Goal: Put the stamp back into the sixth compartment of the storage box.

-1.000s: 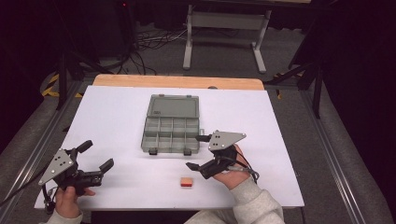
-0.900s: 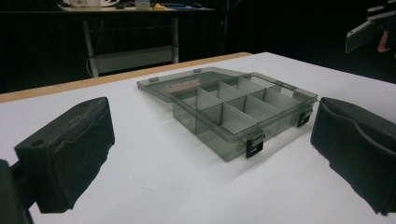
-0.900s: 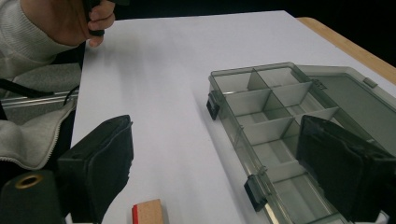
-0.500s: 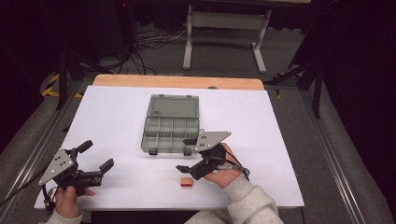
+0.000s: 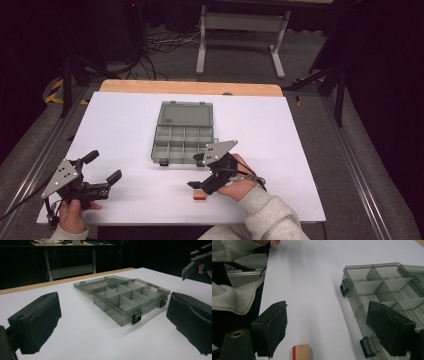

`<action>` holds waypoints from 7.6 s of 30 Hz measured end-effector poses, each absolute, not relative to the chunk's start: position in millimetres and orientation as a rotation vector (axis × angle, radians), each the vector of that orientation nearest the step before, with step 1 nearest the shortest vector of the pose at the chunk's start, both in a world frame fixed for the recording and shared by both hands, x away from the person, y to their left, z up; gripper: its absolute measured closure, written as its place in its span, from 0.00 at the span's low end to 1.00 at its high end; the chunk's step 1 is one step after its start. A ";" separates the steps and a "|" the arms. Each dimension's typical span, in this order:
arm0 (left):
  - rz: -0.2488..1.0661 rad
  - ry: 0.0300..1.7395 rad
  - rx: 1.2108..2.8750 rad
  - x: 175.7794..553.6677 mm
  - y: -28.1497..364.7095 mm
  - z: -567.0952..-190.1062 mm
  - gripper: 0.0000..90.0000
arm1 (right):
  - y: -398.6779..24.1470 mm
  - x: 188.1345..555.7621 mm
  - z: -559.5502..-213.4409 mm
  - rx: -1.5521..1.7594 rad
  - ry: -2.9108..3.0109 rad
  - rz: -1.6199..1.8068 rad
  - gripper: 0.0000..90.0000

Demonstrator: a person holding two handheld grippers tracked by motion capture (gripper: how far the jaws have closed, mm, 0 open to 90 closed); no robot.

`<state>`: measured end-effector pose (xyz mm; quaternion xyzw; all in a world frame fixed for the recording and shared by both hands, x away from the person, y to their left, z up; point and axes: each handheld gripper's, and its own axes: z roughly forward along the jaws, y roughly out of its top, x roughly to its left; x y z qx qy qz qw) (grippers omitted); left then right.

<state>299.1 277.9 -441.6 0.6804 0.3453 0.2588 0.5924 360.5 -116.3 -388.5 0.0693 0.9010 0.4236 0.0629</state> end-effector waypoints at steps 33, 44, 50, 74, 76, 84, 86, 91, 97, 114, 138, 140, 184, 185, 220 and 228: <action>0.599 0.801 1.585 299.0 277.4 -441.9 0.01 | -102.2 358.1 -413.9 0.147 2.987 0.925 0.29; 0.601 0.799 1.590 299.1 277.4 -441.9 0.01 | -101.4 356.6 -418.8 0.128 3.040 0.820 0.33; 0.600 0.799 1.591 299.3 277.4 -442.0 0.01 | -101.0 355.9 -420.9 0.112 3.060 0.771 0.38; 0.599 0.800 1.589 299.3 277.5 -442.2 0.01 | -97.4 354.4 -428.0 0.066 3.115 0.633 0.63; 0.599 0.800 1.587 299.3 277.5 -442.3 0.01 | -97.4 354.2 -428.6 0.066 3.119 0.617 0.66; 0.599 0.799 1.589 299.3 277.2 -442.2 0.01 | -97.3 354.3 -428.9 0.063 3.115 0.594 0.73; 0.599 0.801 1.588 299.3 277.4 -442.2 0.01 | -97.1 354.0 -429.0 0.063 3.114 0.595 0.73; 0.598 0.800 1.589 299.2 277.2 -442.1 0.01 | -97.0 353.5 -428.8 0.062 3.111 0.593 0.73; 0.597 0.800 1.589 299.3 277.1 -442.2 0.01 | -97.6 353.7 -427.7 0.070 3.102 0.600 0.73; 0.597 0.801 1.588 299.4 277.0 -442.4 0.01 | -107.2 354.7 -405.4 0.080 2.999 0.789 0.73; 0.610 0.793 1.599 299.8 277.8 -442.4 0.01 | -118.3 359.2 -380.1 0.162 2.856 1.036 0.73; 0.611 0.793 1.598 299.8 278.0 -442.3 0.01 | -119.0 360.6 -377.2 0.170 2.842 1.059 0.73; 0.606 0.797 1.596 299.9 279.3 -442.0 0.01 | -78.9 407.7 -350.3 0.160 2.758 0.999 0.73; 0.606 0.797 1.596 299.9 279.3 -442.0 0.01 | -78.1 408.6 -350.1 0.161 2.758 0.999 0.73; 0.608 0.793 1.594 300.2 280.7 -441.7 0.01 | -45.5 450.4 -360.9 0.157 2.754 0.962 0.73; 0.605 0.791 1.587 300.0 279.8 -441.9 0.01 | -41.5 458.3 -367.8 0.168 2.753 0.957 0.73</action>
